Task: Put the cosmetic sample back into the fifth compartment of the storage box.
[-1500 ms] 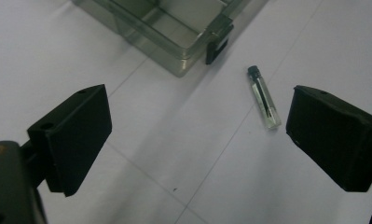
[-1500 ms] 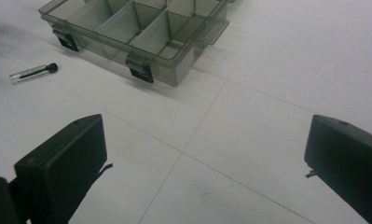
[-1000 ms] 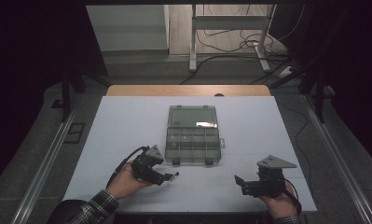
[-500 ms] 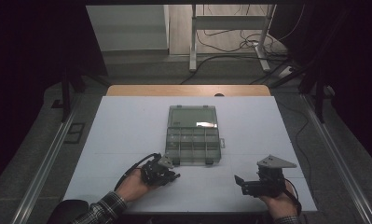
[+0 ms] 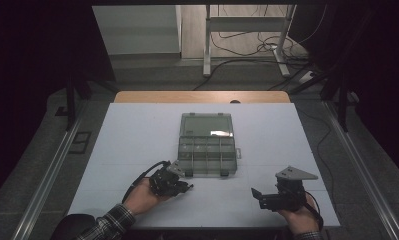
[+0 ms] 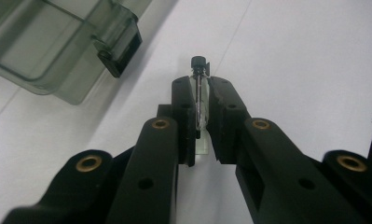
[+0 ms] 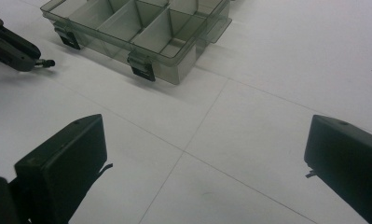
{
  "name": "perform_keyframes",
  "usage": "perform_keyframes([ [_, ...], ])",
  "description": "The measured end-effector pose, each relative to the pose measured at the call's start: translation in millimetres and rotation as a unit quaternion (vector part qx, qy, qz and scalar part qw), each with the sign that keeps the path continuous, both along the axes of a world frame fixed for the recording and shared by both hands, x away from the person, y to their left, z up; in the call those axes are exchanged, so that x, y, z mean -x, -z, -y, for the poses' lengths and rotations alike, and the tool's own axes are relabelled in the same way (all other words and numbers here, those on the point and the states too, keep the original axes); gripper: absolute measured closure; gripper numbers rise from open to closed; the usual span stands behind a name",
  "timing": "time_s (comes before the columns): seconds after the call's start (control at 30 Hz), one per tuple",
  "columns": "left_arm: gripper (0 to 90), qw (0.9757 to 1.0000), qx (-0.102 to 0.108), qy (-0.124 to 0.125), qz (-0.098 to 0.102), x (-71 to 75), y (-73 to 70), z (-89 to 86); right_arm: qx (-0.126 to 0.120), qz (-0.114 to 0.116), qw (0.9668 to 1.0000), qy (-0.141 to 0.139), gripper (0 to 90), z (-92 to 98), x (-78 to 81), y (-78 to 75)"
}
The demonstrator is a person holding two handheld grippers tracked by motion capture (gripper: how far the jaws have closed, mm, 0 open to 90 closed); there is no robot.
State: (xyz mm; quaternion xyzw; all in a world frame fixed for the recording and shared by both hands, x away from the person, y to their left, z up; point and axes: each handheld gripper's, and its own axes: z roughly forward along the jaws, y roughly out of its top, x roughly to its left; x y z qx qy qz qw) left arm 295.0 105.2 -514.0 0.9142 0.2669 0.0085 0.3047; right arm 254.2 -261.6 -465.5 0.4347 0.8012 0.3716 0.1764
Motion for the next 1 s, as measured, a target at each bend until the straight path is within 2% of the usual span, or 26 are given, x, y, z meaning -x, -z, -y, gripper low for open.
perform_keyframes([
  [0.23, 81.2, 0.9998, 0.017, -0.01, 0.005, -2.8, -6.9, -5.1, 0.0, -0.003, 1.0, -0.001, 0.0, -0.2, -0.5, 0.2],
  [0.67, 81.2, 0.9986, 0.036, -0.032, 0.023, -10.1, -21.9, -15.9, 0.002, -0.005, 1.0, -0.002, 0.0, -0.7, -0.9, 0.4],
  [1.0, 81.2, 0.9975, 0.041, -0.042, 0.039, -19.1, -30.8, -22.0, 0.002, -0.006, 1.0, -0.001, 0.0, -0.6, -1.1, 0.5],
])
